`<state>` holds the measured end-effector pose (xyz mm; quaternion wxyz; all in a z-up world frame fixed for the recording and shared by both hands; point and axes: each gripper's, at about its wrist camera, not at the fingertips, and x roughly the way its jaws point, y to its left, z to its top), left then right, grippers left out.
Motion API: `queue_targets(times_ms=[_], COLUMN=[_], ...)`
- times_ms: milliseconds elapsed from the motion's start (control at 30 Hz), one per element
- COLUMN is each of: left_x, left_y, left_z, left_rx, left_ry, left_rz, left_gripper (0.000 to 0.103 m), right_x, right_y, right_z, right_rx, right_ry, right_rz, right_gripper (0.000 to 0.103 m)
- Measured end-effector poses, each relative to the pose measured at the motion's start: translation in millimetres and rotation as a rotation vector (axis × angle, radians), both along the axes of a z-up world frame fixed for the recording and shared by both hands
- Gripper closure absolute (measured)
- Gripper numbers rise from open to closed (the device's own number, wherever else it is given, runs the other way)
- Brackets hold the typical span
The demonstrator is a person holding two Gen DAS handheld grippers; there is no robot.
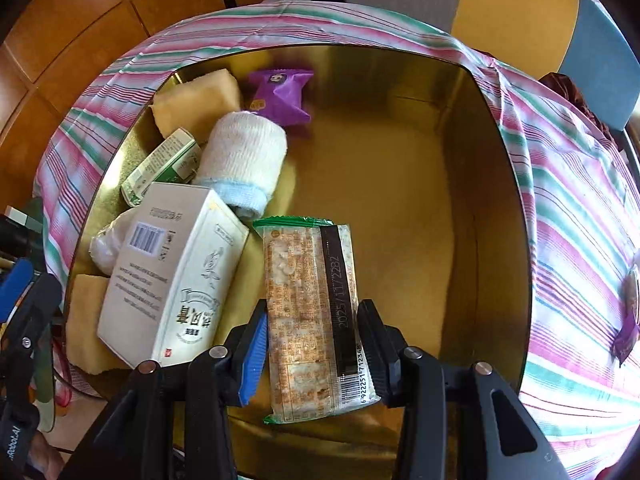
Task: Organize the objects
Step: 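Carry the cracker packet into the gold tray and open the right tool, then move both tools back from the tray toward the remaining items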
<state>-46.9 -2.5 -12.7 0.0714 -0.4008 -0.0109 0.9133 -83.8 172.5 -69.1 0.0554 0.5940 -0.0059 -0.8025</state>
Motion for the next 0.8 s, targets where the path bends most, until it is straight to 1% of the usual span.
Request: queue_targets(times_ms=[133,267,333,467,600,733,800], left_x=[-0.3,0.1,0.8,1.9,3.3,6.4,8.3], left_y=[0.3,0.8,1.1,1.3,2.4,5.4,7.6], left_z=[-0.4,-0.2,0.8,3.5,6.8,10.6,12.0], left_rx=[-0.001,-0.001,-0.001,-0.001,-0.004,-0.014,-0.015], left_ry=[-0.001,0.002,0.005,0.016,0.027,0.042,0.047], left_rz=[0.000,-0.002,-0.003,-0.003,-0.004,-0.010,-0.013], left_gripper=[0.037,0.037,0.037,0.037,0.037,0.037,0.037], right_x=[4.8,9.0,11.1,17.8,30.2,39.9,35.6], right_y=[-0.6,1.8,5.2,15.8,23.6,22.9,17.4], right_z=[-0.1,-0.3,0.2,5.8,19.5,33.1,39.5], right_rx=[-0.042,-0.117,-0.147,-0.166,-0.146,-0.091,-0.062], right_ry=[-0.007,-0.020,-0.017,0.011,0.072,0.146,0.184], right_rz=[0.008,0.016,0.013,0.006,0.006,0.014,0.018], right_gripper=[0.059,0.054,0.052,0.051,0.051,0.051,0.051])
